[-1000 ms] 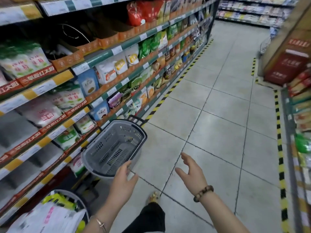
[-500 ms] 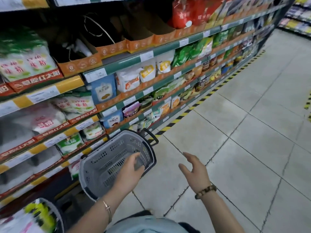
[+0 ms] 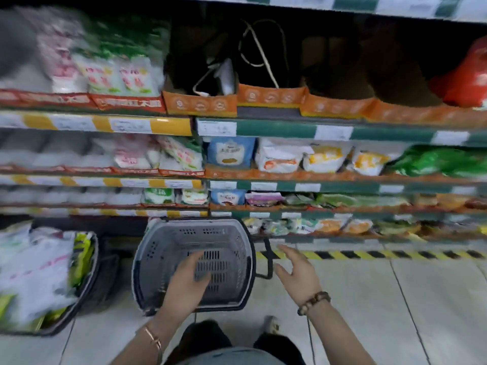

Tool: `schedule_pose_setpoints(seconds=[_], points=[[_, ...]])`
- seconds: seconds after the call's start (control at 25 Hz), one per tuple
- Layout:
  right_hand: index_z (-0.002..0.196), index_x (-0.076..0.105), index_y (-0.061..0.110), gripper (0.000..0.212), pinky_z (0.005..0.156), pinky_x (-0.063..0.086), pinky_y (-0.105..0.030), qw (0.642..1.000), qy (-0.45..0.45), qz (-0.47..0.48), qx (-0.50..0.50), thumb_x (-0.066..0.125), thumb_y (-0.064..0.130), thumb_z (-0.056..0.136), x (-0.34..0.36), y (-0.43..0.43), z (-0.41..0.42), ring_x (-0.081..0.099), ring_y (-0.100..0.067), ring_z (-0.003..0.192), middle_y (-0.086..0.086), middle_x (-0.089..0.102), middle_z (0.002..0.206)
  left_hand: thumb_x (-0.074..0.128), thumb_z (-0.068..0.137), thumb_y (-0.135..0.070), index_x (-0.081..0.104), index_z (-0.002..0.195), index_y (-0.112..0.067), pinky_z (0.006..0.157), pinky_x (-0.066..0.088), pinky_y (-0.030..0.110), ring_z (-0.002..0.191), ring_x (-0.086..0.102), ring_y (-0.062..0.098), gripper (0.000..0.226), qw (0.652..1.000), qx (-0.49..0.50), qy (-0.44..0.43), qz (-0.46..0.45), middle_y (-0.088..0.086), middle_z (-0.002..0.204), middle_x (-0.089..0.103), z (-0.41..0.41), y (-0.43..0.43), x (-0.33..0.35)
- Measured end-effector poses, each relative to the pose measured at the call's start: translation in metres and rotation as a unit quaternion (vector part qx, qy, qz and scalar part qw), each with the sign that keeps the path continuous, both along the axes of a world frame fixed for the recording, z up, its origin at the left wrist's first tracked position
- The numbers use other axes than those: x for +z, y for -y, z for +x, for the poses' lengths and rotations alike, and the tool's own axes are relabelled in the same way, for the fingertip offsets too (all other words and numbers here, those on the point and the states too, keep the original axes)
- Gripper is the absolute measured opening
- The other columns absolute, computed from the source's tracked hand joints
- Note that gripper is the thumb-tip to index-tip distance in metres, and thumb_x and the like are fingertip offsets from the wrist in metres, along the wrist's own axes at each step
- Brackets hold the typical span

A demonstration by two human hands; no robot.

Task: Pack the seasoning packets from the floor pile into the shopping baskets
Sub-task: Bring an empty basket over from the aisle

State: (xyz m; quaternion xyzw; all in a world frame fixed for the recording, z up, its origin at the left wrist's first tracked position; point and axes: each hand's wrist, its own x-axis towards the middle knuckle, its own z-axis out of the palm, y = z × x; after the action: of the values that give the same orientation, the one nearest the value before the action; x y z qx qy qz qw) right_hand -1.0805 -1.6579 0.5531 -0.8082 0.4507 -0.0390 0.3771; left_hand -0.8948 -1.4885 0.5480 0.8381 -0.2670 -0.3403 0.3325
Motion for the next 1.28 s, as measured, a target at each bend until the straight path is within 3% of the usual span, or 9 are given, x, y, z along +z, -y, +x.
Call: schedule_pose_setpoints(seconds=[0.12, 0.24, 0.4, 0.56, 0.68, 0.76, 0.96, 1.2, 1.28], points=[[0.136, 0.042, 0.029, 0.047, 0.092, 0.040, -0.023, 0.992, -0.028, 0.009, 0.121, 0.055, 0.036, 0.091, -0.003, 0.058, 0.020, 0.049, -0.016, 0.121, 0.004, 0.047, 0.139, 0.058, 0.092, -0.020, 0.046, 0.135, -0.024, 0.094, 0.042, 0.026, 0.119, 0.051, 0.015, 0.044, 0.992, 0.122, -0.004, 0.031, -0.004, 0.137, 0.047, -0.015, 0.006, 0.000], [0.136, 0.044, 0.028, 0.048, 0.091, 0.042, -0.024, 0.975, -0.045, 0.021, 0.218, 0.056, 0.038, 0.090, -0.012, 0.089, 0.062, 0.052, -0.016, 0.118, 0.004, 0.045, 0.141, 0.059, 0.091, -0.015, 0.046, 0.136, -0.016, 0.093, 0.045, 0.032, 0.112, 0.056, 0.020, 0.047, 0.975, 0.217, -0.032, 0.032, 0.004, 0.134, 0.050, -0.028, 0.006, -0.008], [0.134, 0.046, 0.028, 0.047, 0.092, 0.040, -0.021, 0.946, -0.064, 0.044, 0.315, 0.057, 0.036, 0.090, -0.027, 0.093, 0.132, 0.050, -0.014, 0.121, 0.006, 0.047, 0.139, 0.060, 0.089, -0.017, 0.045, 0.137, -0.013, 0.093, 0.038, 0.025, 0.116, 0.052, 0.019, 0.051, 0.947, 0.316, -0.021, 0.055, 0.005, 0.134, 0.049, -0.025, 0.009, -0.026], [0.136, 0.044, 0.027, 0.046, 0.077, 0.045, -0.016, 0.920, -0.129, 0.047, 0.366, 0.055, 0.033, 0.091, -0.038, 0.087, 0.186, 0.058, -0.007, 0.098, 0.009, 0.057, 0.119, 0.059, 0.090, -0.022, 0.043, 0.138, -0.015, 0.090, 0.039, 0.023, 0.109, 0.054, 0.015, 0.051, 0.922, 0.374, -0.072, 0.064, 0.003, 0.134, 0.049, -0.007, 0.005, -0.053], [0.137, 0.041, 0.028, 0.047, 0.093, 0.044, -0.026, 0.901, -0.178, 0.043, 0.394, 0.054, 0.032, 0.092, -0.048, 0.091, 0.220, 0.049, -0.015, 0.121, 0.005, 0.043, 0.141, 0.059, 0.091, -0.026, 0.046, 0.135, -0.018, 0.088, 0.039, 0.023, 0.110, 0.054, 0.015, 0.047, 0.902, 0.412, -0.098, 0.079, 0.001, 0.133, 0.050, 0.002, 0.004, -0.071], [0.137, 0.041, 0.026, 0.047, 0.098, 0.041, -0.029, 0.881, -0.204, 0.053, 0.424, 0.055, 0.031, 0.092, -0.063, 0.093, 0.245, 0.043, -0.016, 0.127, 0.004, 0.038, 0.145, 0.060, 0.090, -0.024, 0.050, 0.131, -0.018, 0.089, 0.040, 0.025, 0.112, 0.054, 0.019, 0.043, 0.886, 0.444, -0.107, 0.080, 0.003, 0.130, 0.053, 0.004, 0.004, -0.089], [0.137, 0.042, 0.023, 0.053, 0.095, 0.043, -0.031, 0.857, -0.255, 0.073, 0.442, 0.060, 0.034, 0.089, -0.140, 0.100, 0.305, 0.047, -0.018, 0.124, 0.003, 0.046, 0.140, 0.061, 0.089, -0.024, 0.051, 0.129, -0.016, 0.091, 0.041, 0.029, 0.120, 0.052, 0.023, 0.041, 0.812, 0.548, -0.174, 0.103, 0.008, 0.130, 0.054, 0.002, 0.010, -0.162], [0.139, 0.039, 0.017, 0.055, 0.102, 0.039, -0.036, 0.855, -0.308, 0.049, 0.414, 0.056, 0.035, 0.090, -0.279, 0.116, 0.361, 0.047, -0.023, 0.125, -0.004, 0.045, 0.141, 0.064, 0.084, -0.011, 0.056, 0.114, -0.003, 0.080, 0.041, 0.031, 0.105, 0.059, 0.033, 0.031, 0.695, 0.685, -0.194, 0.107, 0.014, 0.112, 0.062, 0.011, 0.017, -0.286], [0.141, 0.038, 0.020, 0.056, 0.101, 0.040, -0.036, 0.861, -0.313, 0.040, 0.398, 0.054, 0.037, 0.090, -0.316, 0.119, 0.369, 0.048, -0.025, 0.124, -0.004, 0.045, 0.142, 0.064, 0.085, -0.013, 0.052, 0.119, -0.001, 0.088, 0.046, 0.036, 0.106, 0.058, 0.036, 0.038, 0.656, 0.715, -0.213, 0.114, 0.020, 0.118, 0.059, 0.019, 0.018, -0.326]])
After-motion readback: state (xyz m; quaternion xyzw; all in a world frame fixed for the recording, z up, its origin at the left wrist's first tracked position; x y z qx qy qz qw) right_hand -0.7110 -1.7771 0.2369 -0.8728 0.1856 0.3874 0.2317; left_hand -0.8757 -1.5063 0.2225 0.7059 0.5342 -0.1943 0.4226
